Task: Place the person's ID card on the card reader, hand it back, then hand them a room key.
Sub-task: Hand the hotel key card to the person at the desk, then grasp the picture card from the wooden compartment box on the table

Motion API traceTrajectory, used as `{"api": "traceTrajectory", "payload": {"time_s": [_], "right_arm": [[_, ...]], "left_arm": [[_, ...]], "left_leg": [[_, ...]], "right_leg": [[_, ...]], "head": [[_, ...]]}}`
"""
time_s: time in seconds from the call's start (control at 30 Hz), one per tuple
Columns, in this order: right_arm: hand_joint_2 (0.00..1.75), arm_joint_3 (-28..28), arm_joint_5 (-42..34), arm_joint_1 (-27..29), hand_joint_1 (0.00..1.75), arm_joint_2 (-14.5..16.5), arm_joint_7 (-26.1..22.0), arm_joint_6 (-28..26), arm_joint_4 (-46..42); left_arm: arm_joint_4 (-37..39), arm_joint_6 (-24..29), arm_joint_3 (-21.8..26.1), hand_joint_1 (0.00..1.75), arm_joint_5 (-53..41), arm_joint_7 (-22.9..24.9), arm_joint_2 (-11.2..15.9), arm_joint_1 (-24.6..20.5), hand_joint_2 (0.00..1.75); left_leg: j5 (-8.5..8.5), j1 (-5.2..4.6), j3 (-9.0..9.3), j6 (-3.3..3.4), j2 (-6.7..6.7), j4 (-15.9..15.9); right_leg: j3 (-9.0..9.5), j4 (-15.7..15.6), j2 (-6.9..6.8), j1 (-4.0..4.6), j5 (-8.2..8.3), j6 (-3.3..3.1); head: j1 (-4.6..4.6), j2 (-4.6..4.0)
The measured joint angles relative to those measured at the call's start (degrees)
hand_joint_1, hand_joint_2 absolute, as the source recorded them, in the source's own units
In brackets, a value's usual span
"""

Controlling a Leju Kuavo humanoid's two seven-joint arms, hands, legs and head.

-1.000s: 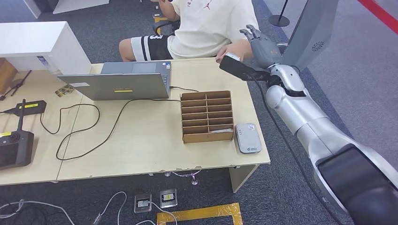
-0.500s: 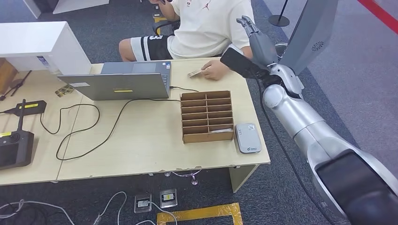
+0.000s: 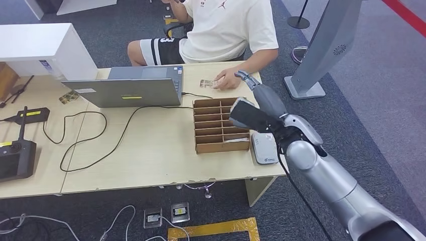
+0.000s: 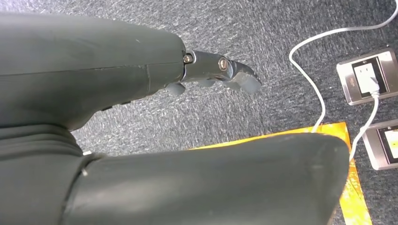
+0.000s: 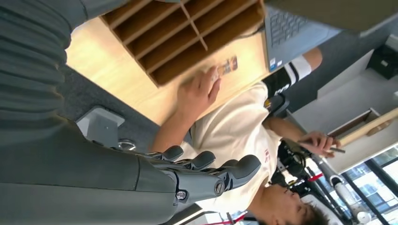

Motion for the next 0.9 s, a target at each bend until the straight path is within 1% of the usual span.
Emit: {"api": "traceTrajectory", "payload": {"time_s": [0.13,0.27,0.4,0.53,0.8,0.9], "right_arm": [[1.75,-0.23,3.48,5.05,0.00,-2.14,1.93,0.51,-7.76],[1.75,-0.26,7.64,10.31,0.00,-4.00,3.73,0.96,-12.00],[1.75,-0.14,10.56,13.73,0.00,-5.22,4.16,0.97,-14.06],[1.75,0.00,11.73,15.11,0.00,-5.81,4.36,0.78,-14.47],[1.75,0.04,12.09,15.68,0.00,-6.47,4.67,0.72,-14.69],[1.75,0.04,13.67,15.66,0.00,-6.50,5.13,0.17,-14.69]], "left_arm": [[0.00,0.00,-0.31,0.00,-0.08,0.00,0.11,-0.01,0.00],[0.01,0.00,-0.99,0.00,-0.32,0.01,0.22,0.00,0.00],[0.00,0.00,-1.47,0.00,-0.60,0.02,0.30,-0.09,0.00],[0.00,0.00,-1.78,0.00,-0.73,0.02,0.43,-0.12,0.00],[0.00,0.00,-2.52,0.00,-0.77,0.02,0.67,-0.18,0.00],[-0.01,0.00,-2.63,0.00,-0.76,0.03,0.67,-0.22,0.00]], "left_leg": [[0.00,0.00,0.05,0.00,0.06,0.00],[0.00,0.00,0.05,0.00,0.05,-0.01],[0.00,0.00,0.06,0.00,0.07,-0.01],[0.00,0.00,0.06,0.00,0.07,-0.01],[0.00,0.00,0.07,-0.01,0.08,-0.01],[0.00,0.00,0.06,-0.01,0.07,-0.01]], "right_leg": [[0.00,0.00,0.07,0.00,0.00,0.00],[0.05,-0.01,0.05,0.00,0.00,0.00],[0.05,0.00,0.09,0.00,0.00,0.00],[0.04,0.00,0.09,0.00,0.00,0.00],[0.04,0.00,0.09,0.00,0.00,0.00],[0.04,0.00,0.09,0.00,0.00,0.00]], "head": [[0.00,0.00],[0.00,0.00],[-0.01,0.00],[-0.01,0.00],[0.00,0.00],[0.00,0.00]]}}
